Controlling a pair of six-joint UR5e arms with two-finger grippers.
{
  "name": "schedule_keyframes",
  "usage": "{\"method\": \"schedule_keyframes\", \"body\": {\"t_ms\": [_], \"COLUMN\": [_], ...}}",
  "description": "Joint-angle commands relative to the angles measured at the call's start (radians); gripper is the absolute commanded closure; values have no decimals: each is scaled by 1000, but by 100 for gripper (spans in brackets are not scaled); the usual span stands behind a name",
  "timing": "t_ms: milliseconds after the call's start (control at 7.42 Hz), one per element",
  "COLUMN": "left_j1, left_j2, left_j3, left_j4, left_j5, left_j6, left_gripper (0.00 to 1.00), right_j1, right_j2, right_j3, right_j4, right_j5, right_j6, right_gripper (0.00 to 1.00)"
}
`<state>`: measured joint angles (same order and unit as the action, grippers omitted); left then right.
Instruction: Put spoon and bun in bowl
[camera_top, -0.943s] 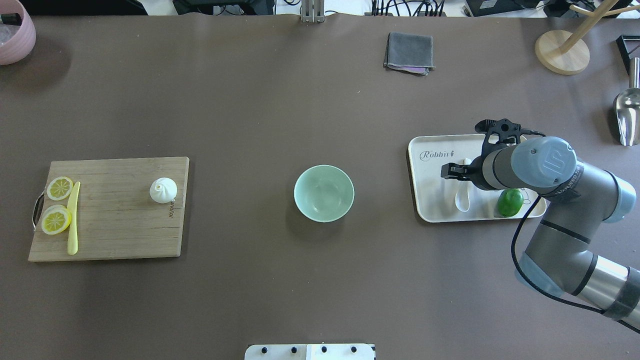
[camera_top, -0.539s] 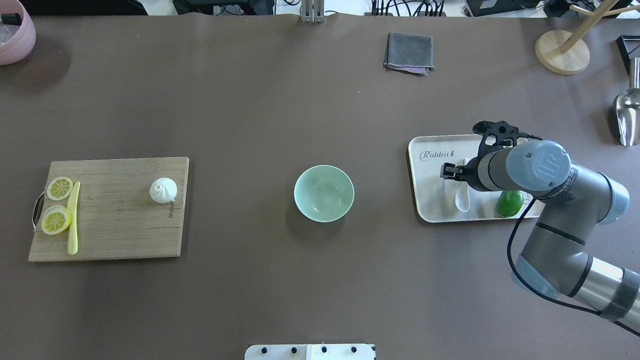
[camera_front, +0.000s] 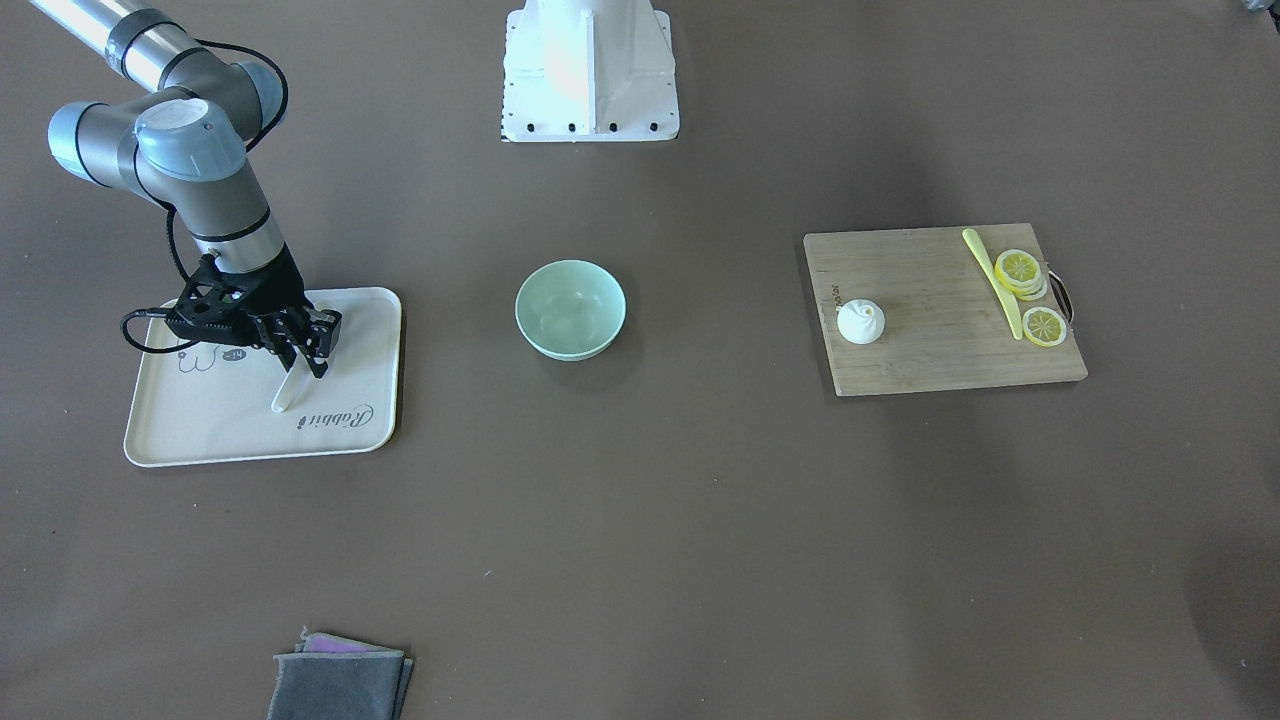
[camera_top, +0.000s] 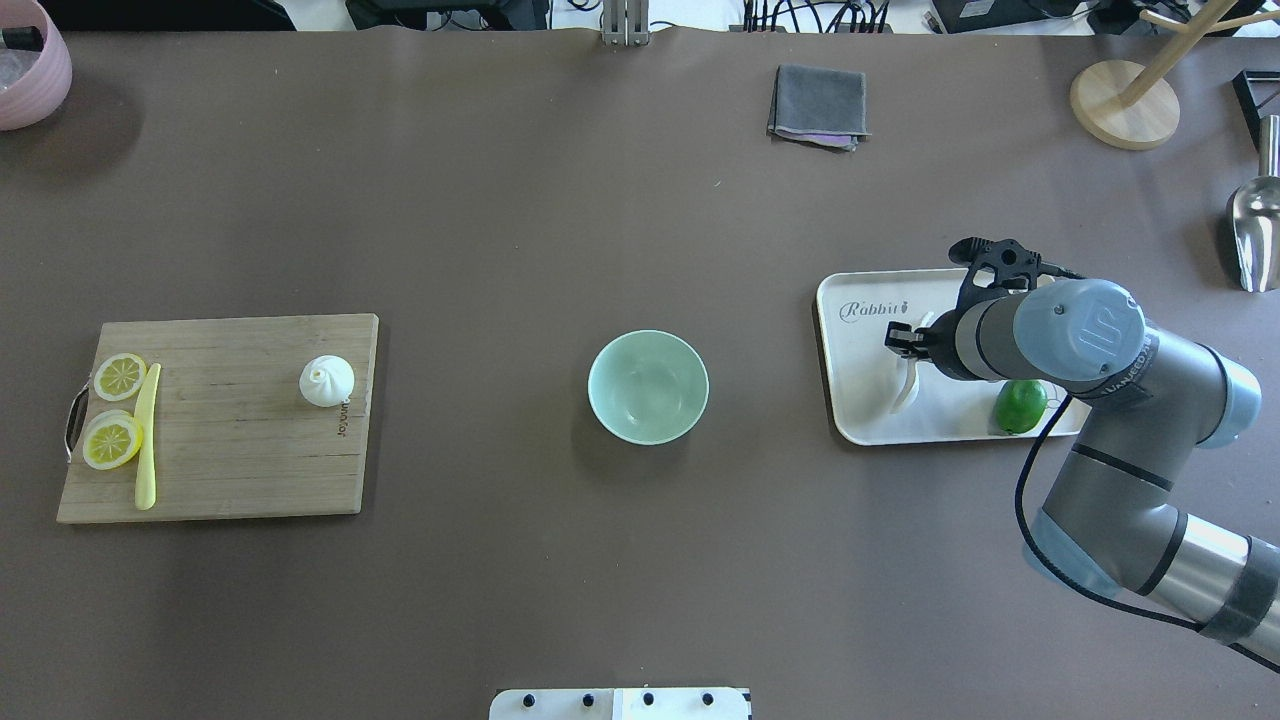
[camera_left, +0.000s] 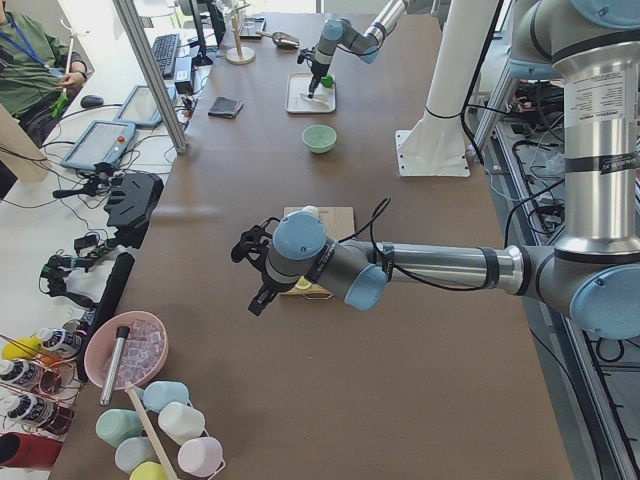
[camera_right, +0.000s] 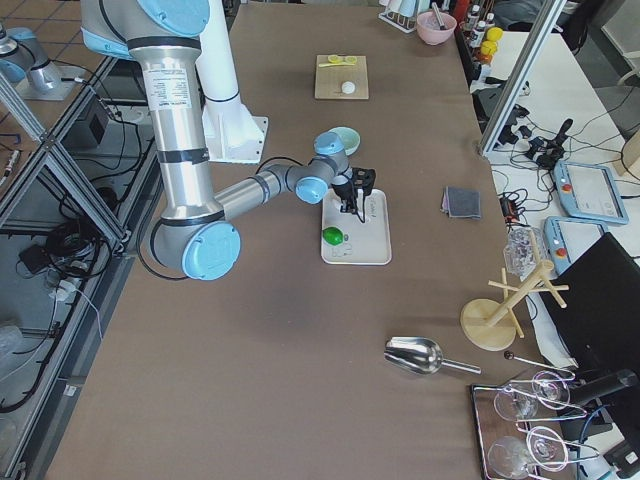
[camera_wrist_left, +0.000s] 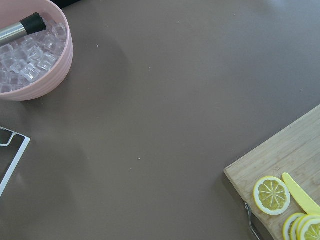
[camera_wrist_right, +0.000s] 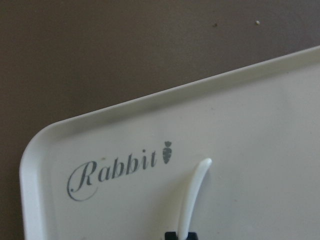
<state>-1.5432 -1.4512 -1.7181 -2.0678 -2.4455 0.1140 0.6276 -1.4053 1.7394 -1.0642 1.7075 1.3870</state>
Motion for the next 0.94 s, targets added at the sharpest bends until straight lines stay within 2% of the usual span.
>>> {"method": "schedule_keyframes", "body": {"t_ms": [0, 135, 539, 809], "left_j1": [9, 9, 17, 23], "left_j2": [0, 0, -3, -5], "left_j3": [0, 0, -2, 0], "left_j4": [0, 0, -2, 0], "left_j5": [-1, -1, -1, -1], "left_j6": [-2, -8, -16, -16], "left_gripper": [1, 1, 1, 1], "right_j1": [-2, -3, -46, -159], "right_j2": [17, 58, 303, 425], "right_j3": [38, 38, 37, 11], "right_j4": [-13, -19, -279, -394], "right_j5": [-9, -9, -37, -186], "right_j6": [20, 65, 269, 422], "right_gripper": [100, 100, 100, 100]}}
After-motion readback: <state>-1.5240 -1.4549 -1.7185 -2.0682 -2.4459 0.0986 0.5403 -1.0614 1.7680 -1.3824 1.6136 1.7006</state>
